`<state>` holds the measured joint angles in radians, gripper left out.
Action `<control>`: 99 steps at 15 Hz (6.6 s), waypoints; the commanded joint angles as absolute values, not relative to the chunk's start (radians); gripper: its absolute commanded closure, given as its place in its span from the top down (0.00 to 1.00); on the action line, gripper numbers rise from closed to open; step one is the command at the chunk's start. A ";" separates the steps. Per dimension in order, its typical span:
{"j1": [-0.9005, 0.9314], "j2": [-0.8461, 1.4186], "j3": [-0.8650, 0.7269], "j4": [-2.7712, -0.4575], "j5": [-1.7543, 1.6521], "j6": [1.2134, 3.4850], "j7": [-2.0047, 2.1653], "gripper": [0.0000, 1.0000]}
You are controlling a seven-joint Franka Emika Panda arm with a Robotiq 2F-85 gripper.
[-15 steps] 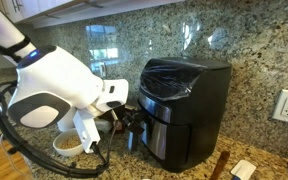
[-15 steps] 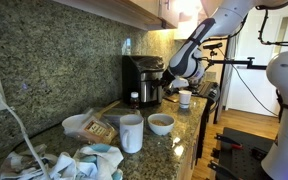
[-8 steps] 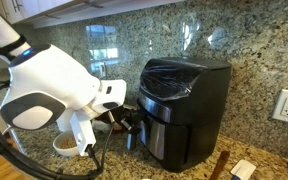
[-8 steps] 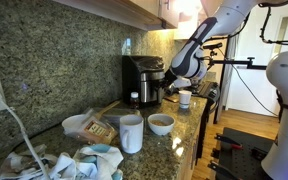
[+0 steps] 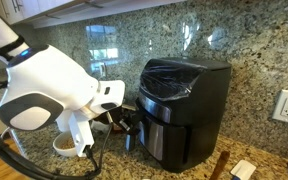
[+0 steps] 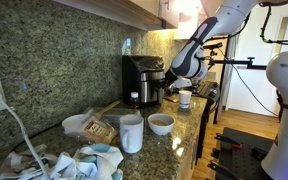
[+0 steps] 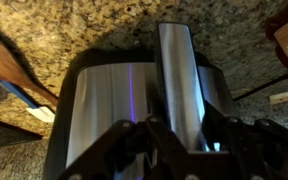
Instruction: Open the basket of the air fryer then close it
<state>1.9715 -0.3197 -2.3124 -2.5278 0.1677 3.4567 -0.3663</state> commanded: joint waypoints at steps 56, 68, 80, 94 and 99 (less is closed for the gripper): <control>1.587 -0.270 -1.926 -2.699 0.125 3.460 -0.302 0.16; 1.785 -0.392 -2.122 -2.520 0.077 3.467 -0.343 0.16; 1.828 -0.514 -2.189 -2.415 -0.009 3.464 -0.371 0.64; 1.832 -0.494 -2.181 -2.486 -0.035 3.459 -0.351 1.00; 1.811 -0.437 -2.165 -2.552 -0.024 3.451 -0.339 1.00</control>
